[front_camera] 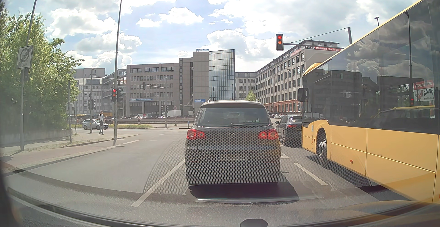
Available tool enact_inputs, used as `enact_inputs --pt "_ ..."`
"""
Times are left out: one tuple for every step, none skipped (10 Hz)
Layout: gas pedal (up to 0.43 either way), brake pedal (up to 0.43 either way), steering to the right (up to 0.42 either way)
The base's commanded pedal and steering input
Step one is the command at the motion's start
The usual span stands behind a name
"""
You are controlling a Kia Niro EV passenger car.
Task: Follow the waypoints while adhering to traffic rules and regulations
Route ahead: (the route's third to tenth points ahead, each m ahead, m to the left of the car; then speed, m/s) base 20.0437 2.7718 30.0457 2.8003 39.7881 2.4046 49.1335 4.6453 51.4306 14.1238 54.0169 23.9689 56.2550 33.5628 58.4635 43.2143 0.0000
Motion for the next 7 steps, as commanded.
enact_inputs --pt "0.0 0.378 -0.001" --pt "0.0 0.378 -0.001" --pt "0.0 0.378 -0.001" --pt "0.0 0.372 -0.001" --pt "0.0 0.36 -0.001" --pt "0.0 0.232 -0.001" --pt "0.0 0.024 -0.001"
